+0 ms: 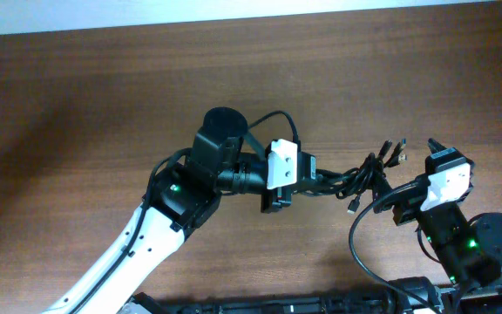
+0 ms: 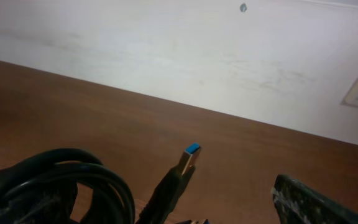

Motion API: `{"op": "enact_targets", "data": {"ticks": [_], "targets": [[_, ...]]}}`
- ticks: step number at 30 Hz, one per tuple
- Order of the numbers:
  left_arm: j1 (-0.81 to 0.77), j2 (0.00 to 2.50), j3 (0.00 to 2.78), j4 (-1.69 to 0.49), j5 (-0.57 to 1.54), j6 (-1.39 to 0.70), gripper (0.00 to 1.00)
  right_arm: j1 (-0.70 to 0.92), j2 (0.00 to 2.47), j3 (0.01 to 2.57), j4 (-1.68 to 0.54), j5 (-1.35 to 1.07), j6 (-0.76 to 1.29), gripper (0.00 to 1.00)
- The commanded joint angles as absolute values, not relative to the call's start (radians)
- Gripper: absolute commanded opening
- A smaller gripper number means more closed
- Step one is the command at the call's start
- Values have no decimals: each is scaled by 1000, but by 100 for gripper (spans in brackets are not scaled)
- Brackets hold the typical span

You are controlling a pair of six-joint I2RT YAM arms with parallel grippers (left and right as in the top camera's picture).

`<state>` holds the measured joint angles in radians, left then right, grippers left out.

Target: Untangle cables

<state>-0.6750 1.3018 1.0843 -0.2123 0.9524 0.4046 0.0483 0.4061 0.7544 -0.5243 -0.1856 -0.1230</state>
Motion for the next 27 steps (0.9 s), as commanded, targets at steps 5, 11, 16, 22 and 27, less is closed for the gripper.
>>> {"op": "enact_targets", "data": {"ticks": [5, 11, 16, 22, 27], "targets": [[-685, 1310, 1084, -86, 719, 352, 0, 44, 408, 769, -521, -208, -96, 99], [-685, 1310, 1084, -87, 522, 273, 0, 44, 408, 769, -532, -130, -96, 99], [-685, 1310, 1084, -104, 543, 275, 0, 44, 408, 769, -571, -24, -96, 99], [-685, 1310, 1084, -112, 560, 289, 0, 44, 408, 769, -582, -10, -96, 99], [-685, 1310, 1084, -89, 590, 288, 0, 44, 408, 769, -600, -14, -97, 98]]}}
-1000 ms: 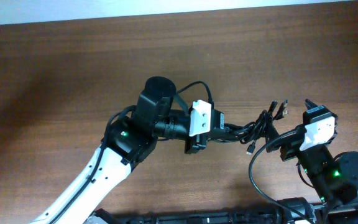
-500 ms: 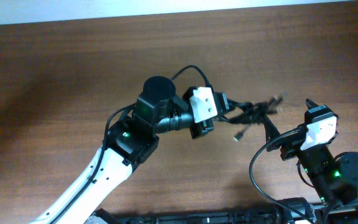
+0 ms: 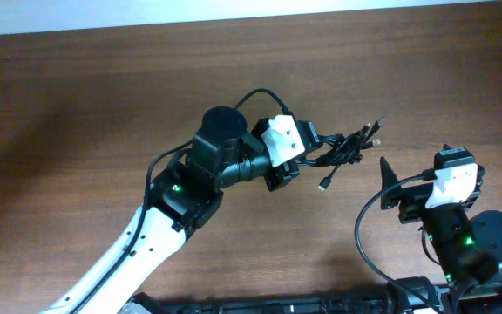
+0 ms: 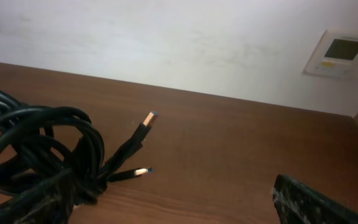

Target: Untangle cables

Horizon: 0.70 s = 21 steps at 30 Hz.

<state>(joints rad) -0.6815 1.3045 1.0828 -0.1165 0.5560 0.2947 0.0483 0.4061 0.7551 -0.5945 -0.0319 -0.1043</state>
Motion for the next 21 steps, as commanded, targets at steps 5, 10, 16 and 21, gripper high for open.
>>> {"op": "enact_targets", "data": {"ticks": [5, 10, 16, 21], "targets": [[-685, 1310, 1084, -43, 784, 334, 0, 44, 408, 769, -599, -80, -100, 99], [-685, 1310, 1084, -35, 907, 358, 0, 44, 408, 769, -595, -105, -100, 99], [-685, 1310, 1084, -20, 975, 361, 0, 44, 408, 769, -587, -200, -165, 87], [-685, 1310, 1084, -7, 974, 361, 0, 44, 408, 769, -587, -204, -165, 33]]}}
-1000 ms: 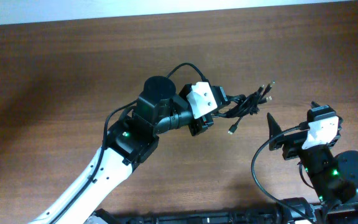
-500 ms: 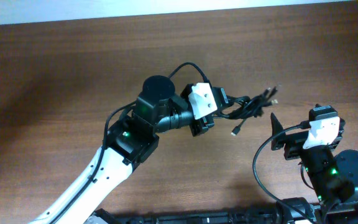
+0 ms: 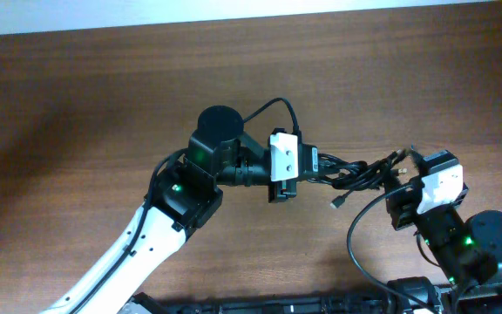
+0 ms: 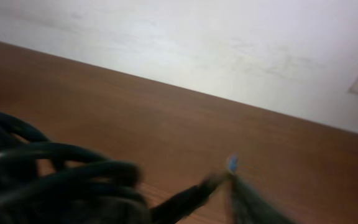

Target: Untangle cables

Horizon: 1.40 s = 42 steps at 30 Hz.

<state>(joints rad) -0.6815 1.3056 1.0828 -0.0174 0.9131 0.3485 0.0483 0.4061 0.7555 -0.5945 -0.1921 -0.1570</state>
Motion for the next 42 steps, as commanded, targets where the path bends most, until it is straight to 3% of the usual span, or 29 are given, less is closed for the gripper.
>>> {"op": "enact_targets", "data": {"ticks": [1, 7, 18, 37, 38, 42], "targets": [[-685, 1310, 1084, -7, 972, 361, 0, 44, 408, 769, -587, -210, -165, 24], [-685, 1310, 1084, -16, 972, 361, 0, 44, 408, 769, -577, -236, -179, 4], [-685, 1310, 1084, -96, 924, 361, 0, 44, 408, 769, -460, -419, -179, 4], [-711, 1310, 1084, -204, 939, 374, 0, 44, 408, 769, -391, -419, -114, 4], [-715, 1310, 1084, -204, 939, 383, 0, 44, 408, 769, -391, -419, -114, 14], [-720, 1310, 1084, -208, 939, 384, 0, 44, 408, 769, -391, -418, -114, 17]]}}
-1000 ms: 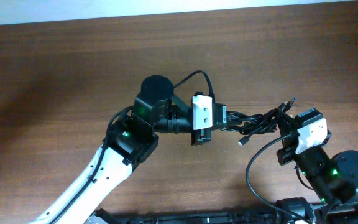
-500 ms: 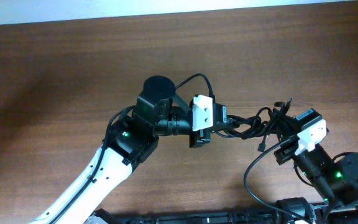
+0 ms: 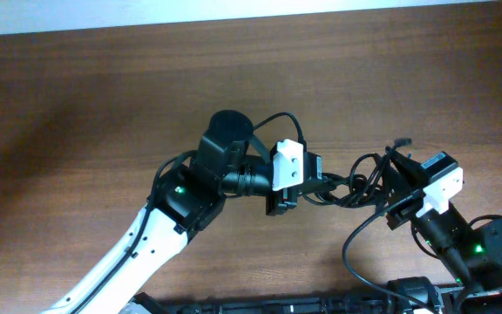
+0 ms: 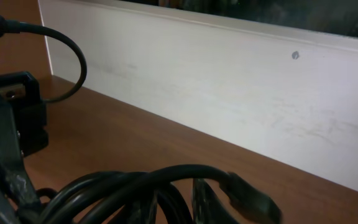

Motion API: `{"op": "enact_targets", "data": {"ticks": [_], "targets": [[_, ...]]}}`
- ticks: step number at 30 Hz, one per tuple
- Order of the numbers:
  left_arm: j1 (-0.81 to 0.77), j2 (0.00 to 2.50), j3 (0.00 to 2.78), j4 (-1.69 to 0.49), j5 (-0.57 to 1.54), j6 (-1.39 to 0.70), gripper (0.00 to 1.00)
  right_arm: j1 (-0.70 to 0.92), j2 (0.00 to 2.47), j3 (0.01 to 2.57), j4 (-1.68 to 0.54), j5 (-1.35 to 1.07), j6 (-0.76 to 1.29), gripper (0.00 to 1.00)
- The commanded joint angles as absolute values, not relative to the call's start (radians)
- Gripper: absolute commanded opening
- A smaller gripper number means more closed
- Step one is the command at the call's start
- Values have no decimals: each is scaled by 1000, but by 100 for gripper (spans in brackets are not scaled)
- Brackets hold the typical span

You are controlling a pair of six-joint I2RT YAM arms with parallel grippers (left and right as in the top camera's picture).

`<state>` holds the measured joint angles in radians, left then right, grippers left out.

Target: Untangle cables

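A tangled bundle of black cables (image 3: 354, 181) hangs between my two grippers over the brown table. My left gripper (image 3: 310, 181) is shut on the bundle's left end. My right gripper (image 3: 397, 177) has closed in on the right end, where the loops spread out. In the right wrist view, thick cable strands (image 4: 129, 186) cross in front of the jaws. One of my right fingers (image 4: 204, 200) shows between the strands, and a black plug (image 4: 253, 200) sticks out to the right. The left gripper (image 4: 5, 130) shows at the left edge.
The wooden table (image 3: 77, 105) runs to a white wall strip (image 3: 234, 9) at the far side. The left arm (image 3: 190, 187) reaches in from the lower left with its own wire arching over the wrist. The right arm's base (image 3: 478, 249) sits at the lower right.
My right wrist has turned towards the left gripper, and its fingers now sit among the strands. My left gripper has dropped slightly nearer. The cables' right end has opened into looser loops.
First my right gripper stood open at the plug ends while the left held the bundle. Then the left had carried the bundle away towards the far side, clear of the right. Later the two had met again, and now the right grips the strands.
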<state>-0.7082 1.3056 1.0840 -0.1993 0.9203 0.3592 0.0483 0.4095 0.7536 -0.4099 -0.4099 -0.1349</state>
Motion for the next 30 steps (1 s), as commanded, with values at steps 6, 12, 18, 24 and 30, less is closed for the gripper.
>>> {"op": "enact_targets", "data": {"ticks": [6, 12, 18, 24, 30], "targets": [[-720, 1310, 1083, -252, 940, 392, 0, 44, 408, 769, -391, -411, -114, 18], [-720, 1310, 1083, -284, 973, 448, 0, 44, 408, 769, -392, -407, -115, 42], [-720, 1310, 1083, -321, 973, 493, 0, 44, 408, 769, -394, -395, -115, 99], [-712, 1310, 1084, -342, 960, 536, 0, 44, 408, 769, -489, -212, -115, 99], [-650, 1310, 1084, -334, 919, 540, 0, 44, 408, 769, -552, -98, -115, 99]]}}
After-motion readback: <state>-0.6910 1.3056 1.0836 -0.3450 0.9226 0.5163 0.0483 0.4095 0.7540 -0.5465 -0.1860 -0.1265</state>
